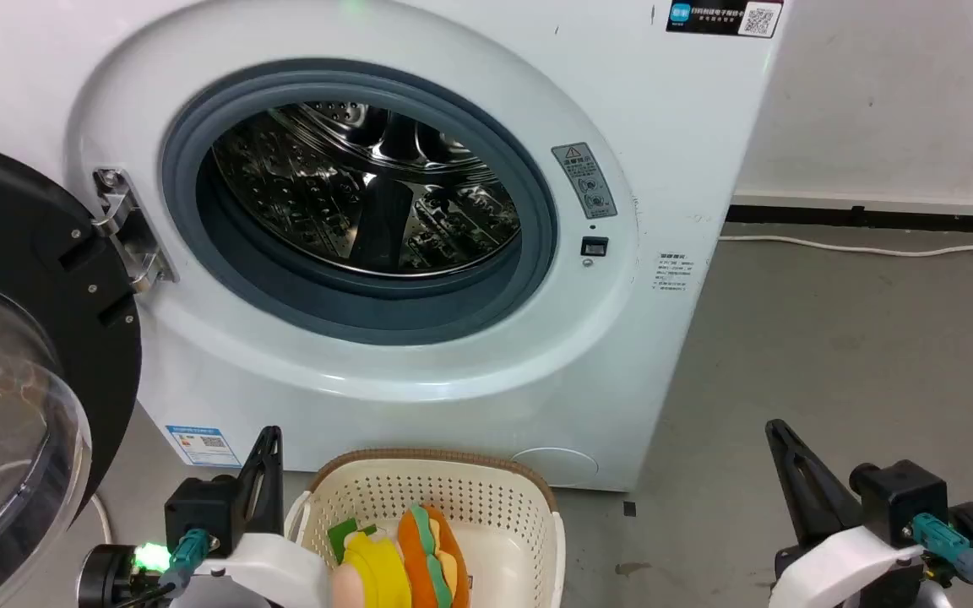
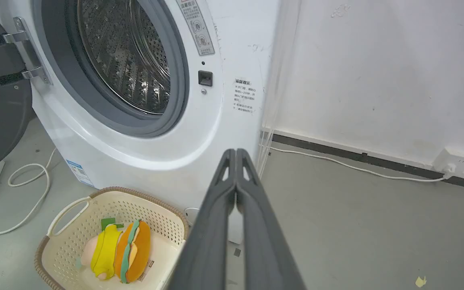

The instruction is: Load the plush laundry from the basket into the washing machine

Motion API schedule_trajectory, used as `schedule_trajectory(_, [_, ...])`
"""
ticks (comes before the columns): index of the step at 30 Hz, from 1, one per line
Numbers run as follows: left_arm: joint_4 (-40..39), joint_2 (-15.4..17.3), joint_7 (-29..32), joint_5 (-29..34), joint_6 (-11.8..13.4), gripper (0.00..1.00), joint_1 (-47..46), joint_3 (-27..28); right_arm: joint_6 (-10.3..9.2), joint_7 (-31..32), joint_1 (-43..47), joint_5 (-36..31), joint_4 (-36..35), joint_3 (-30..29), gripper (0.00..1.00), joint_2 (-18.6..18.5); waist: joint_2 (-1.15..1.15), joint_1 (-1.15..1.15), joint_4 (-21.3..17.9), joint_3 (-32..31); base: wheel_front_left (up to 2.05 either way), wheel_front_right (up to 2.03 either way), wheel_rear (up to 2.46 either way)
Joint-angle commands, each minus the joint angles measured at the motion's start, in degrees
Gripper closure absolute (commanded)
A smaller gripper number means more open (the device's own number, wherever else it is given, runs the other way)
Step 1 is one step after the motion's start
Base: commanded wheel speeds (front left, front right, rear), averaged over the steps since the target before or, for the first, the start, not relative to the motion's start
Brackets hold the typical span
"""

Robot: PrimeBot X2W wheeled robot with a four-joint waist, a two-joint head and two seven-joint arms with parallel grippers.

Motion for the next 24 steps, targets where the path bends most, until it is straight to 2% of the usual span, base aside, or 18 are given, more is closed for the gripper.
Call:
schedule_trajectory(1, [-0.23,0.12,0.01,0.1,0.15,1.0,-0.89,0.02,-0.05,0.08,-0.68,-0.43,0.14,-0.04,1.0,-0.04,0.0,0.0,0.0,0.0,0.0,0.0,0.0])
schedule_trajectory(24, [-0.23,0.12,0.01,0.1,0.15,1.0,-0.89,0.02,-0.05,0.08,-0.68,-0.43,0.14,-0.04,1.0,-0.04,0.0,0.0,0.0,0.0,0.0,0.0,0.0])
